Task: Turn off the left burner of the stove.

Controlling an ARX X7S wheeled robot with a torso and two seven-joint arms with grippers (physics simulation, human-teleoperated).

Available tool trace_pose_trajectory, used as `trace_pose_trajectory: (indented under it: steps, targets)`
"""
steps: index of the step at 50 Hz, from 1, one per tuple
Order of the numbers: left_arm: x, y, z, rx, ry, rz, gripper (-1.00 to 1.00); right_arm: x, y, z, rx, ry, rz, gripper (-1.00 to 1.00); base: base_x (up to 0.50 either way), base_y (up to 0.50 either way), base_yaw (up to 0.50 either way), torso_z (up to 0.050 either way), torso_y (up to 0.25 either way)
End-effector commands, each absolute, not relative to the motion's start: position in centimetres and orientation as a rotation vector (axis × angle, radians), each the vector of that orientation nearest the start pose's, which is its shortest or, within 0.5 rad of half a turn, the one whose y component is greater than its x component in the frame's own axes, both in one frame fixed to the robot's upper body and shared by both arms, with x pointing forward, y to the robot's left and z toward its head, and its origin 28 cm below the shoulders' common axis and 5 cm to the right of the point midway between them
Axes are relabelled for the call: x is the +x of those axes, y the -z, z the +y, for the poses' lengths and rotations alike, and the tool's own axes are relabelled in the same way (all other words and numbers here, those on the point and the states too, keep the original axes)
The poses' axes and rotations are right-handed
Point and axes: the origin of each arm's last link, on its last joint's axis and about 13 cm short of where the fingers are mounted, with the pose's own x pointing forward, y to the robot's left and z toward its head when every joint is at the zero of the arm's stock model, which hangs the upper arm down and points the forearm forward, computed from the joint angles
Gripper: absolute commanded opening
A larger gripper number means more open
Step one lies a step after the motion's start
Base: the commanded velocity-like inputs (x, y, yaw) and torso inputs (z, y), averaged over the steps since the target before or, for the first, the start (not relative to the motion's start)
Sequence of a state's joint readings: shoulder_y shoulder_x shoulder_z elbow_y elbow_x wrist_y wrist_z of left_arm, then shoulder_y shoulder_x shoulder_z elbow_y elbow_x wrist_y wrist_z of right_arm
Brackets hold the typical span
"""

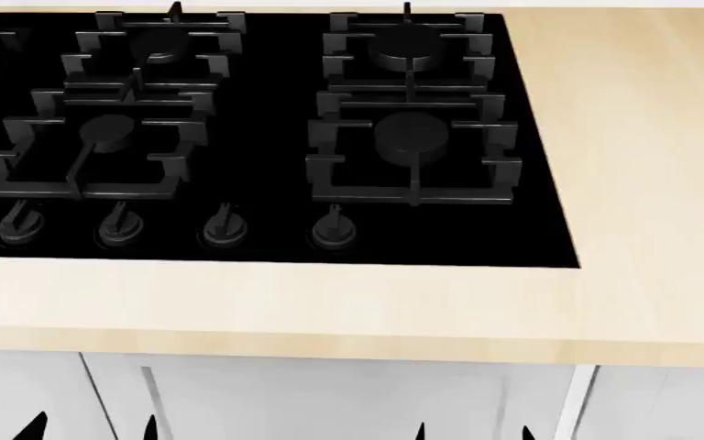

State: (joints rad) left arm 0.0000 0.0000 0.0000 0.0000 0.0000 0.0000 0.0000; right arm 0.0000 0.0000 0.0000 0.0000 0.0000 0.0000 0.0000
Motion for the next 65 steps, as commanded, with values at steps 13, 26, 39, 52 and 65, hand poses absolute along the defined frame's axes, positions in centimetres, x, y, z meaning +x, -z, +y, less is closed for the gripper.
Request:
trace_pose_trajectory:
  steps: [13,26,39,52,65]
  targets:
    - [21.7,0.9,21.2,-0.034,0.015,0.046,1.00,21.8,-0.3,-9.1,0.012,0.007,0.051,1.00,0.00,0.00,0.00,0.000,0.000]
    - [21.8,1.2,21.3,-0.022,0.026,0.054,1.00,22.4,-0.4,-8.8,0.024,-0.003,0.022,1.00,0.00,0.10,0.00,0.000,0.000]
    - [22.0,2.1,20.9,-0.026,0.033,0.067,1.00,22.9,0.0,-8.8,0.025,-0.007,0.042,1.00,0.00,0.50,0.00,0.000,0.000]
    - [21.9,2.8,20.8,-0.022,0.032,0.076,1.00,22.9,0.4,-8.9,0.020,-0.009,0.058,1.00,0.00,0.50,0.00,0.000,0.000]
    - [22.3,2.8,20.9,-0.021,0.028,0.078,1.00,22.7,0.5,-8.9,0.021,-0.011,0.061,1.00,0.00,0.50,0.00,0.000,0.000]
